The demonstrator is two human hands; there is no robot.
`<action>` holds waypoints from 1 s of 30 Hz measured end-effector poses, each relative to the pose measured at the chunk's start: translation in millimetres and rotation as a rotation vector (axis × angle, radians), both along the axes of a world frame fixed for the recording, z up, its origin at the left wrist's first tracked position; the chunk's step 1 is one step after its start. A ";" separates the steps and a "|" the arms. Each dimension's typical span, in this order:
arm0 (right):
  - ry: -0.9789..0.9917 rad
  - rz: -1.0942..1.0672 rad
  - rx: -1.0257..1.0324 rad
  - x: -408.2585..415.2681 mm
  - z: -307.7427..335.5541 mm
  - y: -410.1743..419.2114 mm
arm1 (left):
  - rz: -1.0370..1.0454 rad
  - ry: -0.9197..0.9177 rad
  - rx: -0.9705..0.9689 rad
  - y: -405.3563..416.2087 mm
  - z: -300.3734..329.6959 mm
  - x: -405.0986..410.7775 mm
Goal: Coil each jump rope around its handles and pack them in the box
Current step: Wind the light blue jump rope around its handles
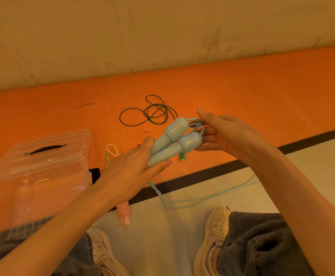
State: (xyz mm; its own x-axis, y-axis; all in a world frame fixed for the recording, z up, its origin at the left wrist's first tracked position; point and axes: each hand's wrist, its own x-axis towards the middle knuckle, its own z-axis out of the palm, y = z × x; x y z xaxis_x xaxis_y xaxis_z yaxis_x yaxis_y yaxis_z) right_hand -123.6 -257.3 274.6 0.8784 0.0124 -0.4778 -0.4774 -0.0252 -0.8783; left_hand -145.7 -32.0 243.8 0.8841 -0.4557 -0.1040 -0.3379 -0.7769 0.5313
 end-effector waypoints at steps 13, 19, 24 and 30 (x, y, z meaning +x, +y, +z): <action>-0.307 0.057 -0.189 -5.1 -0.4 17.1 | 0.022 0.101 -0.095 0.6 0.3 3.3; -0.295 0.076 -0.216 -5.5 1.7 13.9 | -0.016 0.048 -0.179 0.8 1.7 3.8; -0.324 -0.025 -0.280 -4.9 -8.1 30.4 | -0.062 0.091 -0.167 -4.6 1.7 3.3; -0.494 -0.018 -0.297 -4.5 -8.2 36.2 | -0.085 0.172 -0.175 -2.8 3.8 5.4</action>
State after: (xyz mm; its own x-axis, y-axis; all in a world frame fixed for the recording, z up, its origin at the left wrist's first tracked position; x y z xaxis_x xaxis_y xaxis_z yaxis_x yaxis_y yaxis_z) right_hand -128.0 -221.1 266.3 0.9970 -0.0768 0.0090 -0.0145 -0.3008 -0.9536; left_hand -140.3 -34.9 247.7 0.8180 -0.5518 -0.1625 -0.2911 -0.6408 0.7104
